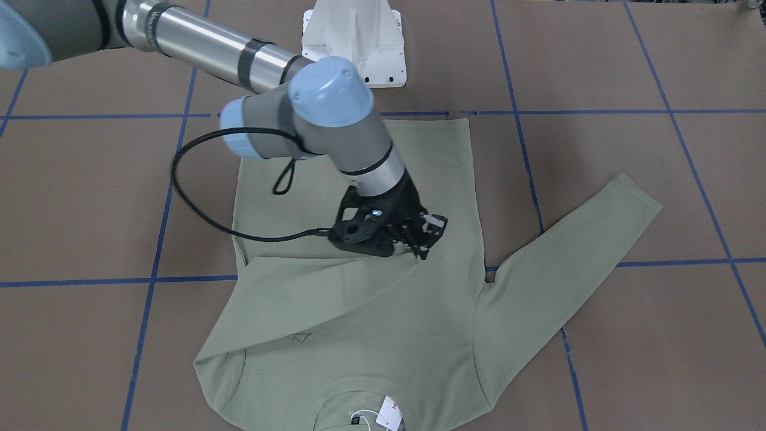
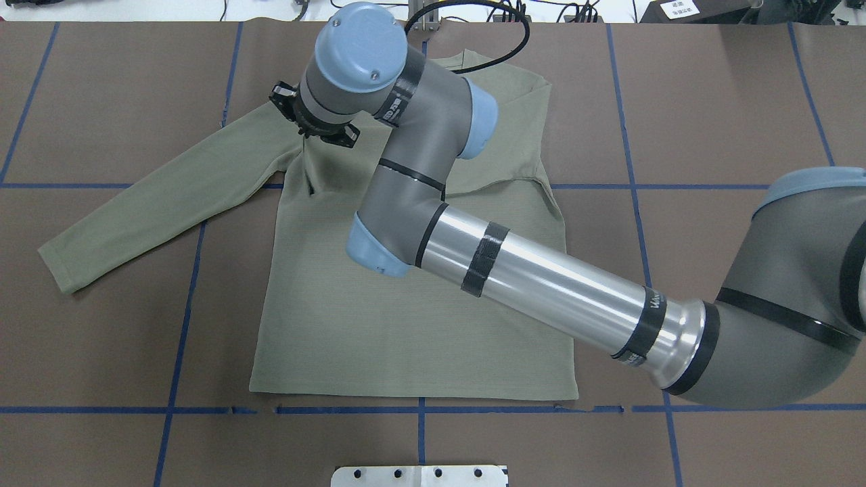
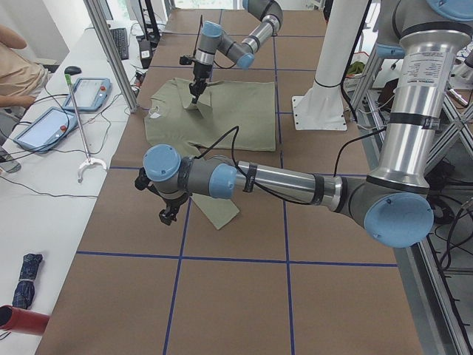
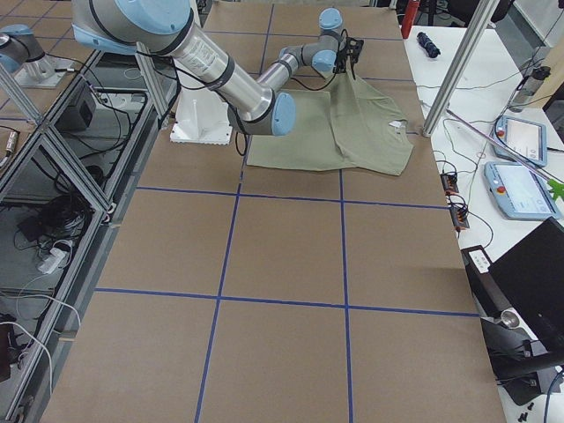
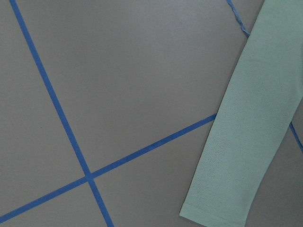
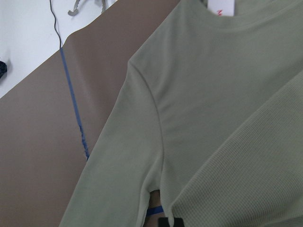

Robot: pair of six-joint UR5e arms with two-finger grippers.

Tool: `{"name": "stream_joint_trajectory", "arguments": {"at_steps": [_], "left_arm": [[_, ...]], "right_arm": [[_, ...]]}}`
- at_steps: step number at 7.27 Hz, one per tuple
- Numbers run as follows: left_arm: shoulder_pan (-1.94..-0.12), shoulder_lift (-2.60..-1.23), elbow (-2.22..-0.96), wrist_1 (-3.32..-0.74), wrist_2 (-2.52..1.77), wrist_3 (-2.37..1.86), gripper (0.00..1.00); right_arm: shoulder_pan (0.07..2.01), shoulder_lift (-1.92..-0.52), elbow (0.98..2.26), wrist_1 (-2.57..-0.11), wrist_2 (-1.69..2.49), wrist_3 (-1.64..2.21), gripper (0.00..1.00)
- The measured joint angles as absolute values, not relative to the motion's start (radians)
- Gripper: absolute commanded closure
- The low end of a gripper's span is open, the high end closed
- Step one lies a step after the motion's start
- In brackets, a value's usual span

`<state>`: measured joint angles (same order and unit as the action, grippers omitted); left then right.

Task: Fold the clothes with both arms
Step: 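Lift the sleeve with the right gripper and carry it across toward the collar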

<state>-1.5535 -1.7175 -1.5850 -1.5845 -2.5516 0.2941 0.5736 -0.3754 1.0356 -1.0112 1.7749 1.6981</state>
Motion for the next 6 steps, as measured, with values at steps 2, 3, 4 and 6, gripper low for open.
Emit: {"name": "stream_joint_trajectory", "arguments": {"at_steps": [2,3,4,6], "left_arm": [[-1.553,-1.717,-1.584,-1.591,-2.551,0.293,0.0],[-1.552,-1.717,-1.584,-1.591,-2.55,0.291,0.0],[-1.549,-1.717,-1.581,-1.591,-2.549,0.286,0.0],[-1.49,-1.721,-1.58,-1.626,-2.546,0.169,0.05]], "right_arm": [[0.513,-0.348,0.99,-1.002,1.67,1.699,0.05],[0.494,-0.334,0.963,-0.987,1.627,1.7,0.02],[0.484,-0.311,0.926,-0.97,1.6,1.7,0.02],[0.482,-0.276,0.895,-0.96,1.584,1.701,0.02]]}}
